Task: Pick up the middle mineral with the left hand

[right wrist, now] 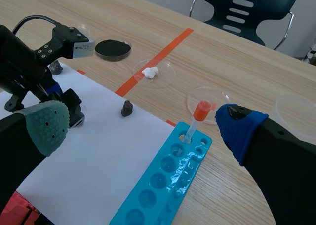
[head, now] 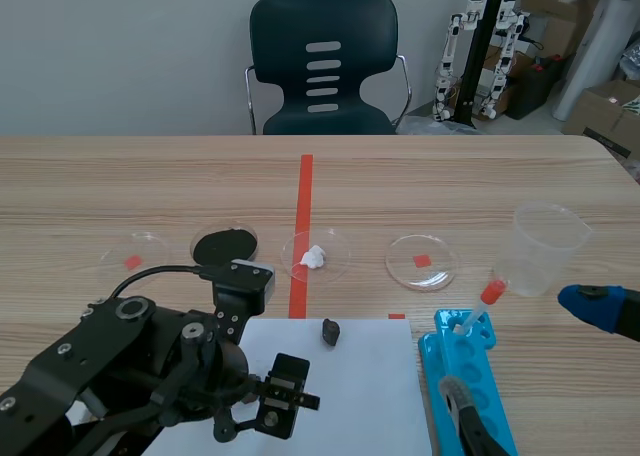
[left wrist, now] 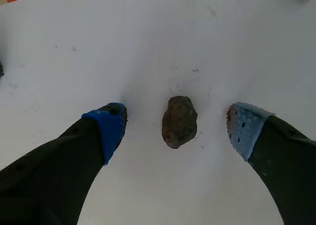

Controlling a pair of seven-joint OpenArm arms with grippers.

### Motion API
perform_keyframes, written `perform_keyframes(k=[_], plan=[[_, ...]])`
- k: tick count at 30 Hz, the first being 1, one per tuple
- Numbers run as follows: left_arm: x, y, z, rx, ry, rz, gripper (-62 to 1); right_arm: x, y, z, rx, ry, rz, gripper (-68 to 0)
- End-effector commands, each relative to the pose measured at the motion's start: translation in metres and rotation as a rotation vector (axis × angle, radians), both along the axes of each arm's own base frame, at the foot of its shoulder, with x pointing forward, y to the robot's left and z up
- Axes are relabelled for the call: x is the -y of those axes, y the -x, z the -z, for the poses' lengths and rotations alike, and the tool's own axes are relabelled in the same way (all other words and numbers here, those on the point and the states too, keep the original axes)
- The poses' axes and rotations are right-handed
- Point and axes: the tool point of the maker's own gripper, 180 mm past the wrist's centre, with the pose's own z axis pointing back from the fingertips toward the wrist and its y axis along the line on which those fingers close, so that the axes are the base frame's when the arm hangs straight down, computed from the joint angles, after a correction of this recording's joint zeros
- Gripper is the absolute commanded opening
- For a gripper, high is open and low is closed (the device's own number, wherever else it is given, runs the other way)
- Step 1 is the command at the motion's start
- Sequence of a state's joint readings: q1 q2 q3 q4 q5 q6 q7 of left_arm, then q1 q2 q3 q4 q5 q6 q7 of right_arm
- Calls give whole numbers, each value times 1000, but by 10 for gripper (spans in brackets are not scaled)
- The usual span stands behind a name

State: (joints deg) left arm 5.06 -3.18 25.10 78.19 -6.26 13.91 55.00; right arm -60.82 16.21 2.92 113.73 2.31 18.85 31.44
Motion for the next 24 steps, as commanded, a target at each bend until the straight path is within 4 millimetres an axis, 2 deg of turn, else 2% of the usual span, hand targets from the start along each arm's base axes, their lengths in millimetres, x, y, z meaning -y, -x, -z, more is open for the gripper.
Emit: perform_keyframes(k=[1,12,24], plan=[[3,-3,-4,18,13,-3,-260,1,-3,-6,23,-5,1,-52],[4,-6,-6,36,17,-3,-515,1,-3,-6,23,-5,1,-52],[2,-10,-7,56,18,-26,-524,1,-3,-6,23,-5,1,-52]])
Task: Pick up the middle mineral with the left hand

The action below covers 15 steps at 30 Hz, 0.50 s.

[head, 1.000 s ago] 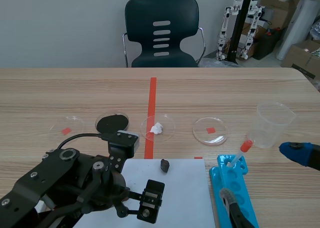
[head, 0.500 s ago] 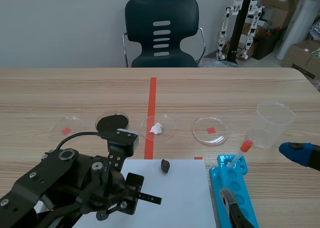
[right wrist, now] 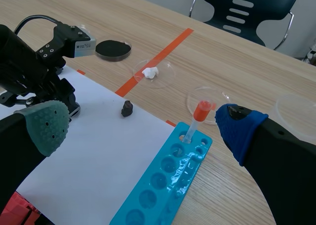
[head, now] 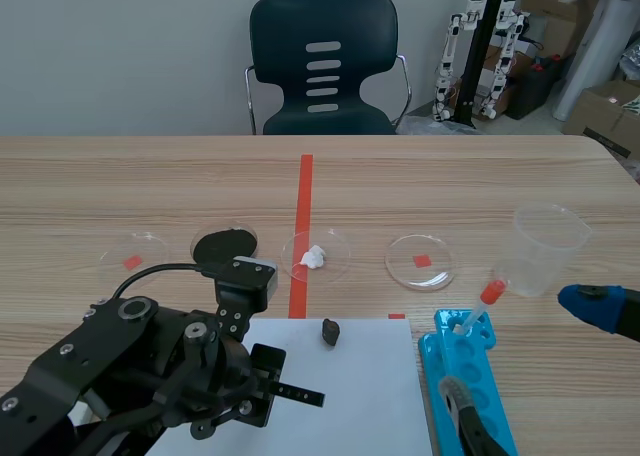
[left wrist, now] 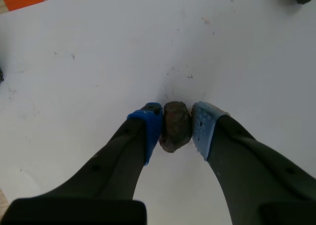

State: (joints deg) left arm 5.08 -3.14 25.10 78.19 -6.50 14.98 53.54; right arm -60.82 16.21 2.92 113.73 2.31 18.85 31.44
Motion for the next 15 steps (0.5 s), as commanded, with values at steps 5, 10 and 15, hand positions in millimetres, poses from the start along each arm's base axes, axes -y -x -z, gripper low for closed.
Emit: perform_keyframes(k=[5,10,15], plan=[[3,-12,-17,69,30,-6,-524,1,-3,-6,23,-5,1,-52],[7,-23,-50,214,105,-7,-524,1,-3,-6,23,-5,1,-52],[5,-26,-81,376,145,6,-524,1,-3,-6,23,-5,1,-52]])
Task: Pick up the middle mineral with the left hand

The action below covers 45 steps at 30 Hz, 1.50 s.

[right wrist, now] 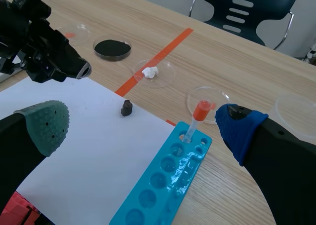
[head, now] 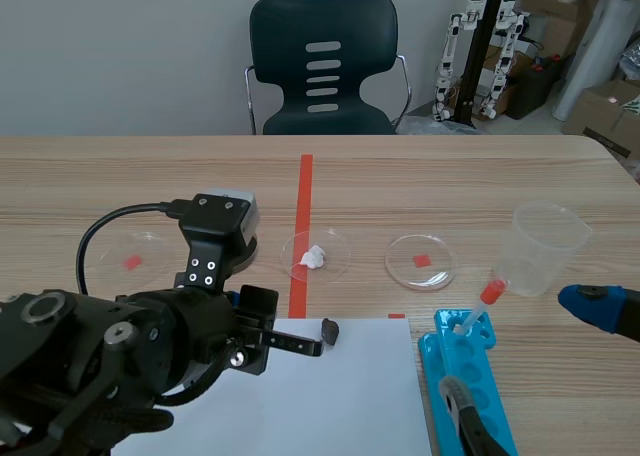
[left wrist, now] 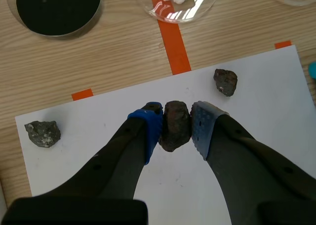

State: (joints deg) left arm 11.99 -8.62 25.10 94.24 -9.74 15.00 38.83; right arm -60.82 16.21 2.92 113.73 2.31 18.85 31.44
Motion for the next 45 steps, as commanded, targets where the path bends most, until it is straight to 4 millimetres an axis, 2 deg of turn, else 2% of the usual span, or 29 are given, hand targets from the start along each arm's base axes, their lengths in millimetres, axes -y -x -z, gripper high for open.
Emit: perform_keyframes(k=[1,7,13,18,26,34,45], plan=[[-2,1,-9,55,15,2,-524,1,-3,-6,23,-5,1,-52],[1,10,-49,293,71,118,-524,1,-3,-6,23,-5,1,-52],[6,37,-81,443,154,273,-524,1,-3,-6,23,-5,1,-52],[-1,54,-100,514,200,321,-524,1,-3,-6,23,-5,1,-52],[-25,74,-102,536,185,352,-524,1,-3,-6,23,-5,1,-52],[-49,76,-99,532,126,317,-524,1,-3,-6,23,-5,1,-52],[-51,75,-99,535,119,315,-524,1,-3,-6,23,-5,1,-52]])
